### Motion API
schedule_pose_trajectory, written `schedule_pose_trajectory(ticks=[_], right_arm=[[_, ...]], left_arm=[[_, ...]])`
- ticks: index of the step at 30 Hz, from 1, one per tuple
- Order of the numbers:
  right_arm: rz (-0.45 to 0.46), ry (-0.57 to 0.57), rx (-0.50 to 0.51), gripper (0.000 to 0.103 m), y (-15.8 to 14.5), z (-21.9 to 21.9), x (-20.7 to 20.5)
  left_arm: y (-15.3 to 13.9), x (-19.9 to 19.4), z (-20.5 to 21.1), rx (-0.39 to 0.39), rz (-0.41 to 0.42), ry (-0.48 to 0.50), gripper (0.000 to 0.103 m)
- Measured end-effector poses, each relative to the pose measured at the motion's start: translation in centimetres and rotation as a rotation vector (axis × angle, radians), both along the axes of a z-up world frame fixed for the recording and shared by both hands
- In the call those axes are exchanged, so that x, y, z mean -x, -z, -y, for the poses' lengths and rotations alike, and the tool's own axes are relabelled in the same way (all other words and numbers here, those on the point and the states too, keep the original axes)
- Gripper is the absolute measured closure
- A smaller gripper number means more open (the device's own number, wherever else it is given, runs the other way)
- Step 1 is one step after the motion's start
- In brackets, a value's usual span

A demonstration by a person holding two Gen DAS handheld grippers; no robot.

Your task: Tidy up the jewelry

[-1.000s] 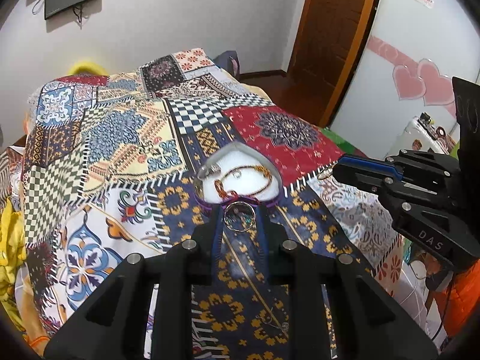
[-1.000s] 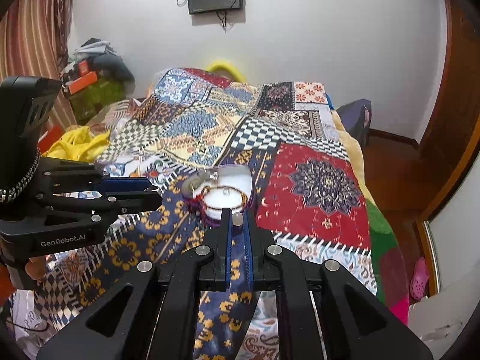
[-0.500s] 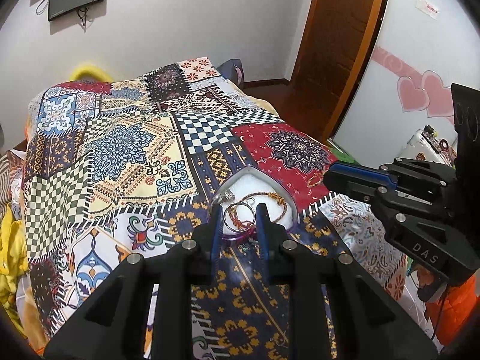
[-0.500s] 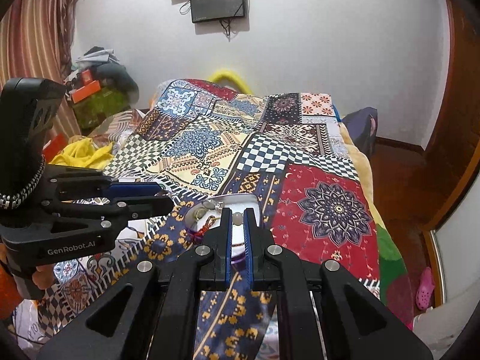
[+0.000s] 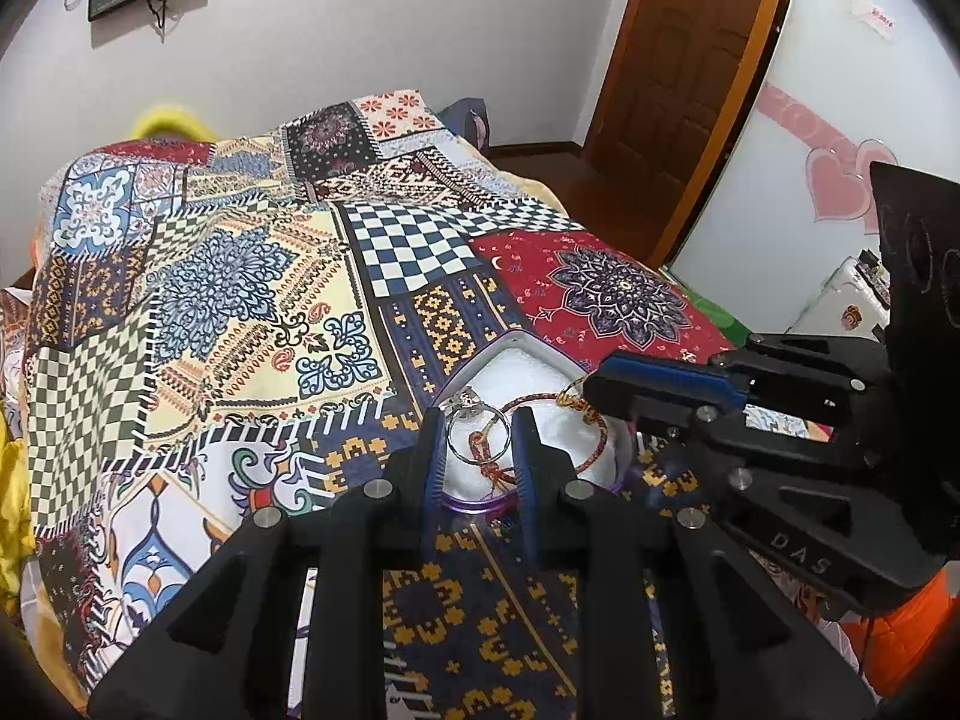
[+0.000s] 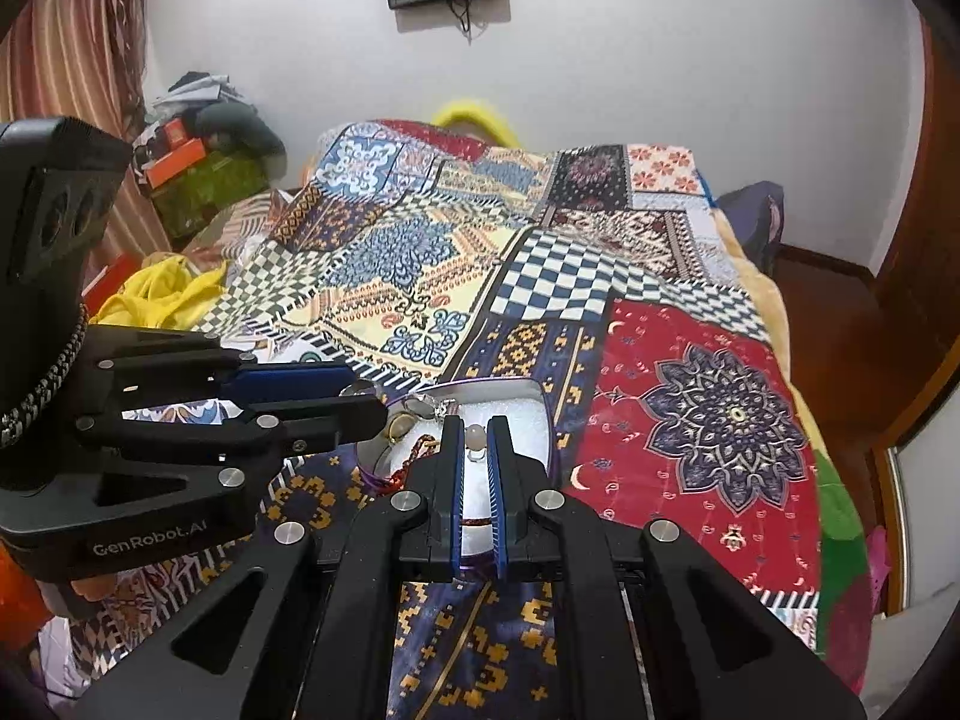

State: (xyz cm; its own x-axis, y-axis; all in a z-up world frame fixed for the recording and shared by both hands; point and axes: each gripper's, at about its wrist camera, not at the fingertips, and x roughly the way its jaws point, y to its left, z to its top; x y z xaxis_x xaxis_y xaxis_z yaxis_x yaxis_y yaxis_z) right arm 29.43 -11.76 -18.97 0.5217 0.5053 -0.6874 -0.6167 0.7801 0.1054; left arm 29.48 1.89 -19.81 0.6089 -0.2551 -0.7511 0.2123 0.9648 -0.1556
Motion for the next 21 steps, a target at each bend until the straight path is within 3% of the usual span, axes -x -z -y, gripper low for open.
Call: schedule_pose_trajectory(ticks=[11, 21], right_arm=[[-0.038, -0.03, 0.036, 0.096, 1.4, -0.1, -0.8], [-0.057, -0.023, 0.04, 0.094, 1.1, 0.2, -0.9]], left_arm=[[1.4, -1.5, -0.1, 0.025, -0.048, 0.012, 0.082], [0.6, -0.7, -0.1, 0.019, -0.043, 0.013, 0.078]])
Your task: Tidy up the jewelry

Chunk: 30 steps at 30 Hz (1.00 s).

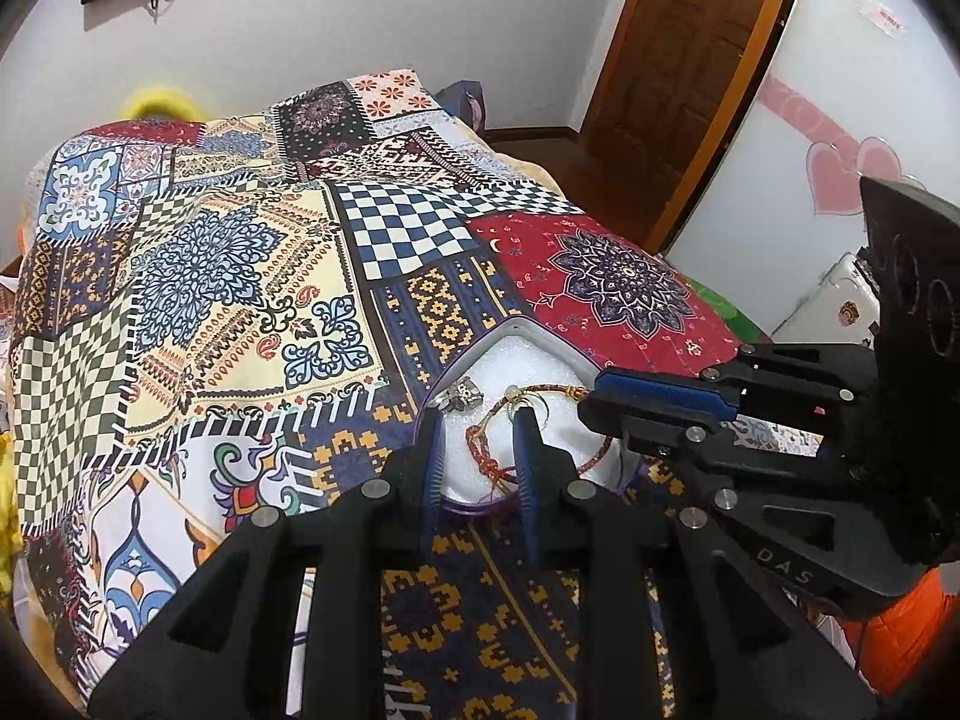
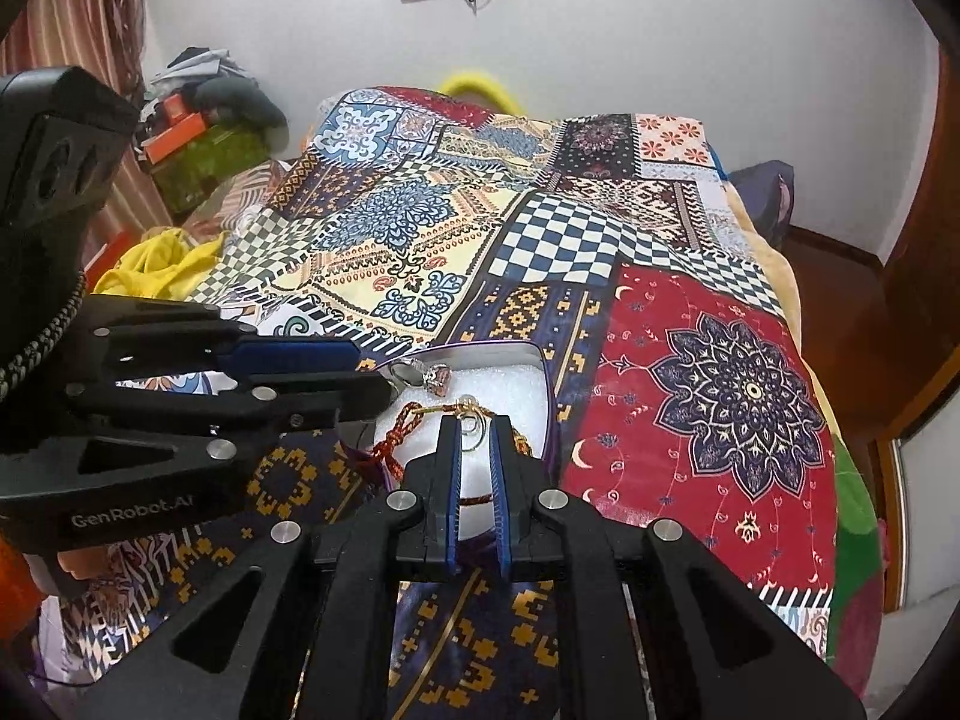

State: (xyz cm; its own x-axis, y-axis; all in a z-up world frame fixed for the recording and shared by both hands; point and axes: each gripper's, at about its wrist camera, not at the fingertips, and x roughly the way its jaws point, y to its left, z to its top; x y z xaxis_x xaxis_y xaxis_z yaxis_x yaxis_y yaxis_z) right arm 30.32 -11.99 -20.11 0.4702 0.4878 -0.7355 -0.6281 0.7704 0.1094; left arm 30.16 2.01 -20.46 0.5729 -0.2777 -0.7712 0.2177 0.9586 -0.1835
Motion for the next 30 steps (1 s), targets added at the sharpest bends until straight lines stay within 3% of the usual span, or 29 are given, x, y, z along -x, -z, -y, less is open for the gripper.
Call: schedule_pose_trajectory(ticks=[3, 7, 19, 30], right_arm=[[-0.005, 0.006, -0.003, 0.088, -0.2, 0.4, 0.3], [0.017, 0.025, -0.004, 0.074, -0.7, 1.1, 1.2], [0.012, 0.046, 0.004, 0.073, -1.4, 2.5, 4.5], [0.014, 0.057, 0.01, 0.073, -1.5, 3.7, 8.5]], left_arm=[[-0.1, 0.6, -0.1, -0.003, -0.002, 0.0, 0.069], [0.0, 1.9, -0.1, -0.027, -0.017, 0.003, 0.068], [0.8, 7.4, 0.6, -0.076, -0.07, 0.024, 0.067], [2.3, 12.7, 2.4, -0.047, -0.13, 0.043, 0.067]])
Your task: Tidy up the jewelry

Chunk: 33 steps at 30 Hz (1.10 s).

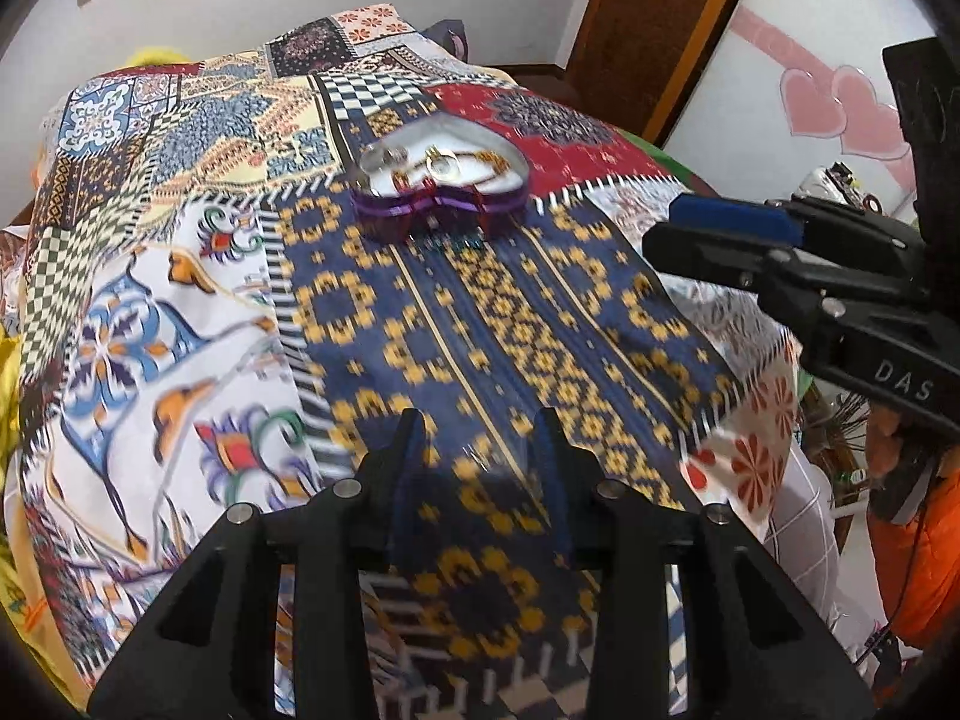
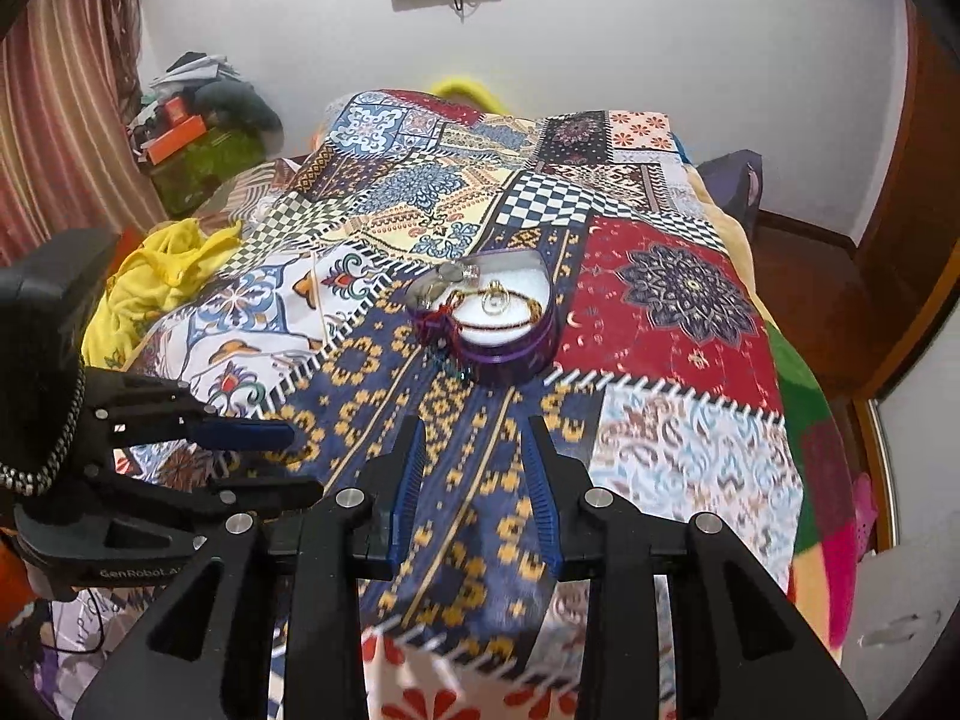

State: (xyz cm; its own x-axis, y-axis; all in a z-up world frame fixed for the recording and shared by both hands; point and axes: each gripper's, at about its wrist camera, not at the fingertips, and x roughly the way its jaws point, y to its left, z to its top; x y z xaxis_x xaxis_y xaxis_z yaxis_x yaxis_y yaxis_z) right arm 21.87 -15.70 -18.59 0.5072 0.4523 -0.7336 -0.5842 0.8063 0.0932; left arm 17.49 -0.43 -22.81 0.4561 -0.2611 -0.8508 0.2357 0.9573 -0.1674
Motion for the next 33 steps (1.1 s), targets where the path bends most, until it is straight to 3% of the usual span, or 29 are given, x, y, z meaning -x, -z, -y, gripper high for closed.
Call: schedule_pose_trajectory(ticks=[8, 14, 17, 23, 33], right_arm=[[-0.028, 0.024, 0.003, 0.073, 1.1, 0.4, 1.1], [-0.066, 0.036, -0.003, 0.073, 2.4, 0.2, 1.0], [-0.084, 0.04, -0.008, 0.073, 2.9, -0.1, 0.6], [-0.102, 0.038, -0.01, 0.073, 3.7, -1.4, -0.2], [-0.117, 0.04, -0.014, 0.073, 4.5, -4.4, -3.2]], left_arm=[[0.8, 1.8, 1.5, -0.053, 0.034, 0.005, 0.067], [1.2, 2.2, 2.0, -0.069, 0.046, 0.021, 0.092], [1.1, 2.3, 1.4, -0.04, 0.046, 0.018, 0.092], [0.6, 2.7, 0.2, -0.063, 0.085, 0.011, 0.094], [-0.1, -0.2, -4.5, -0.031, 0.124, -0.085, 0.094]])
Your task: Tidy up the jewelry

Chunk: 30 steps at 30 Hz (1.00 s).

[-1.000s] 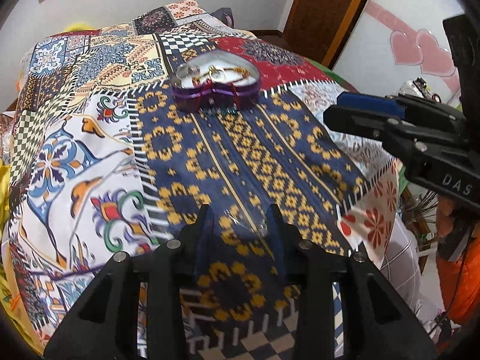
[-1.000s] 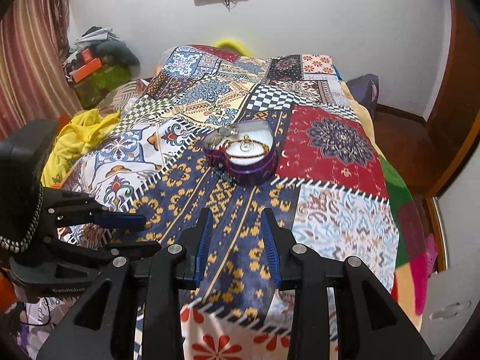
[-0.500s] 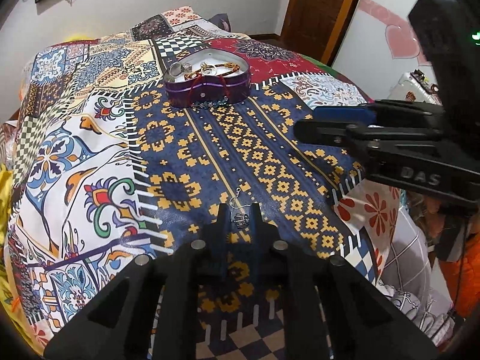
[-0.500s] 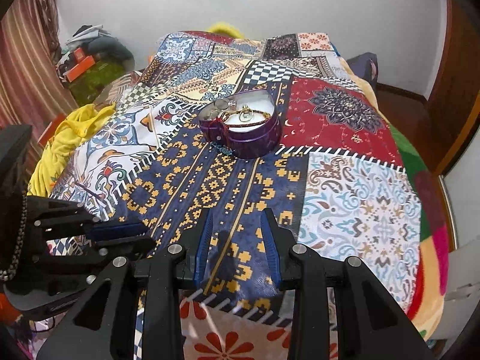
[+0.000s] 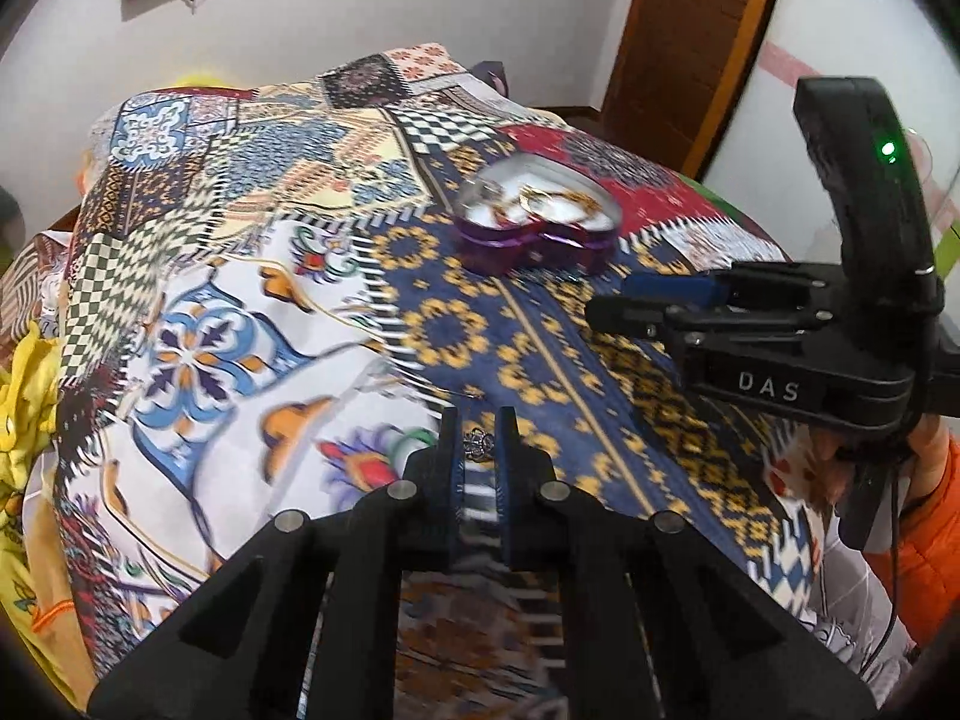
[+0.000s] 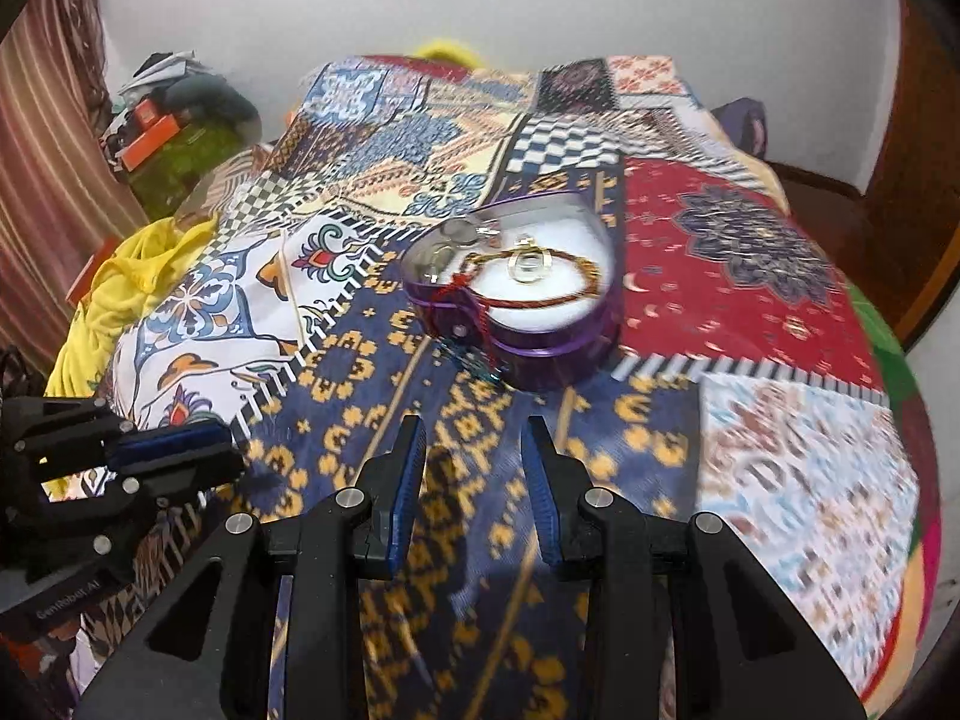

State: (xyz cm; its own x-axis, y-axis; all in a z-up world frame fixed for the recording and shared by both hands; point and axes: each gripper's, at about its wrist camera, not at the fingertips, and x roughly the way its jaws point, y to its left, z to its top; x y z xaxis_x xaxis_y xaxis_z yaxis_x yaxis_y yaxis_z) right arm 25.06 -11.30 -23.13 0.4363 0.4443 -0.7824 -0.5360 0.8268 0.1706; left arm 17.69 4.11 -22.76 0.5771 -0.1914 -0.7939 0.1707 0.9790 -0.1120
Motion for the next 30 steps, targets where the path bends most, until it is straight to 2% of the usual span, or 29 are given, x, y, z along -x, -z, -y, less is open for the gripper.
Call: schedule_pose_trajectory(ticks=[18, 30], right_arm=[[0.017, -0.072, 0.076, 0.073, 0.0, -3.8, -1.5], [-0.014, -0.015, 0.102, 0.074, 0.5, -4.6, -3.0]], left_arm=[[1.0, -1.7, -2.1, 0.114, 0.019, 0.018, 0.094], [1.0, -1.9, -3.0, 0.138, 0.019, 0.006, 0.094]])
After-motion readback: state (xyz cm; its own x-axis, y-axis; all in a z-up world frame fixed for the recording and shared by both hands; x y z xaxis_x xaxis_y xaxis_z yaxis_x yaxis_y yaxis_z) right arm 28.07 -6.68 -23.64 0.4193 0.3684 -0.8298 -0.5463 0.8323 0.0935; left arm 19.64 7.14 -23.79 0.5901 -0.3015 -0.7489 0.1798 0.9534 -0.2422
